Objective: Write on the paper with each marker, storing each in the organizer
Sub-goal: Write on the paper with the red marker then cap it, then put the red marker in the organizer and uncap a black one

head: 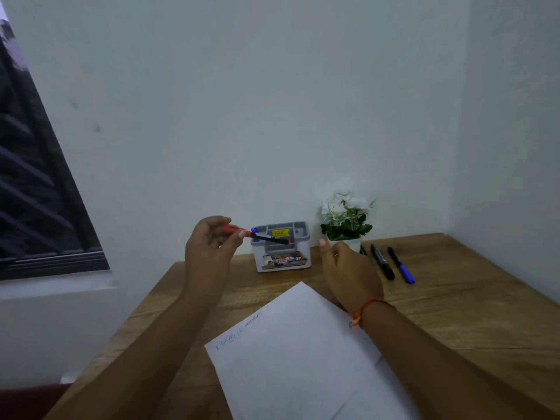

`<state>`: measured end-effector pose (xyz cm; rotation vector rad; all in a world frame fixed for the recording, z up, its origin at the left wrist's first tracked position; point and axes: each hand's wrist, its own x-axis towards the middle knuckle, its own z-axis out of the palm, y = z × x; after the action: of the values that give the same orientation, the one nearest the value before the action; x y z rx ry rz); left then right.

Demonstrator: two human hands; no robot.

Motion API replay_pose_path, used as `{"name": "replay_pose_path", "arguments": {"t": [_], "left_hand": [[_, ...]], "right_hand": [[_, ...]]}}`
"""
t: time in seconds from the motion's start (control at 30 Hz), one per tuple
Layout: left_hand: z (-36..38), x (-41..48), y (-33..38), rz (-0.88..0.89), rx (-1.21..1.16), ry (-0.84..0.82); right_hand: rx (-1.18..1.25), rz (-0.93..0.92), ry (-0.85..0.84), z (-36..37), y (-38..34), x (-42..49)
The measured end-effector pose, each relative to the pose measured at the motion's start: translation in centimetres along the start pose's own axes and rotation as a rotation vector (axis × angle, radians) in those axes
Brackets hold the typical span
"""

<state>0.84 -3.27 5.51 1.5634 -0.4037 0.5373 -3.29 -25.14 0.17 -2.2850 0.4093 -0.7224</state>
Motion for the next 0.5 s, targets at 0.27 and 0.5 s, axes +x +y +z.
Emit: {"name": "replay_pose_path", "arguments": {"t": [0.27,0.5], "left_hand": [[6.9,3.9,0.9,0.157,0.193,-0.050],[9.7,4.8,-1.6,0.200,0.286,-0.044]], "right_hand": [[-0.150,0.011,-0.045,-0.2,1.1,0.5],[-0.197,-0.023,-0.035,0.0,1.2,0.7]]}}
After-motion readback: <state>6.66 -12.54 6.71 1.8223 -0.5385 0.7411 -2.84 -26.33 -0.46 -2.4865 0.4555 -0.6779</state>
